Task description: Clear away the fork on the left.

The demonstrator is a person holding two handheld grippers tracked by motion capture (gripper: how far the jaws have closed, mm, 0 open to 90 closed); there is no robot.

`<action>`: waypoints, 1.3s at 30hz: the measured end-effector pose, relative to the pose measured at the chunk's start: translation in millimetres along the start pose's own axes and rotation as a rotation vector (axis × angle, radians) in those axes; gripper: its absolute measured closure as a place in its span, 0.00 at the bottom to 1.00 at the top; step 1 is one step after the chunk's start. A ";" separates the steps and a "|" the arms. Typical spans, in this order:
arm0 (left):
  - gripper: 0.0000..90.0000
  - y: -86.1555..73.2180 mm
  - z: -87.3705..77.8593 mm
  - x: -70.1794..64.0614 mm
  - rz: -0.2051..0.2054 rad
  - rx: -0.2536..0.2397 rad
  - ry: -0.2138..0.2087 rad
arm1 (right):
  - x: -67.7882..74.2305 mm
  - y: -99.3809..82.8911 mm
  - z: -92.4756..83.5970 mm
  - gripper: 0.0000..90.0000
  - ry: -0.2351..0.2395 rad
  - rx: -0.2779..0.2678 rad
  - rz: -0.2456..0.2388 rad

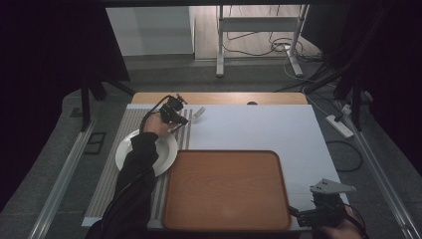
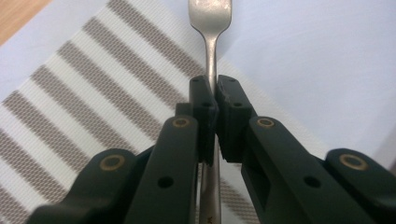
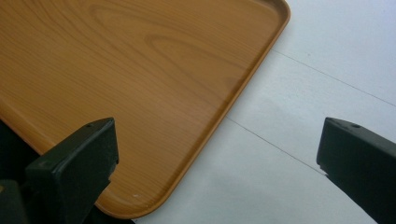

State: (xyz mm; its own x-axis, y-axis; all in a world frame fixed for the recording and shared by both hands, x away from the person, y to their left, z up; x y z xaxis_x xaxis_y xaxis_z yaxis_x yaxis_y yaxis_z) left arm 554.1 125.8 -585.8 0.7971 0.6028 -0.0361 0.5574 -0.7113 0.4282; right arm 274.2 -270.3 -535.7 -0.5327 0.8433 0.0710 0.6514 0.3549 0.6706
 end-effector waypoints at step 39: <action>0.95 -0.3 -6.0 -107.1 0.003 0.012 -0.059 | 0.3 0.1 0.3 0.00 0.000 0.004 0.001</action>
State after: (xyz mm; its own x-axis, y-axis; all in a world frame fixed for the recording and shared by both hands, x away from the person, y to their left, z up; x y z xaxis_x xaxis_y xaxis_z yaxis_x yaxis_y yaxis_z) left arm 467.2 63.6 -576.6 0.8108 0.5787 -0.0882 0.5575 -0.7174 0.4178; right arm 274.3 -269.9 -535.8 -0.5323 0.8435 0.0716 0.6541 0.3561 0.6673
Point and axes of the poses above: each handheld gripper's, and its own axes: z roughly forward along the jaws, y roughly out of its top, x roughly to its left, the point moved 10 cm from there along z, roughly forward along the jaws, and after that the axes turned 6 degrees about z, right-handed, at the moved point
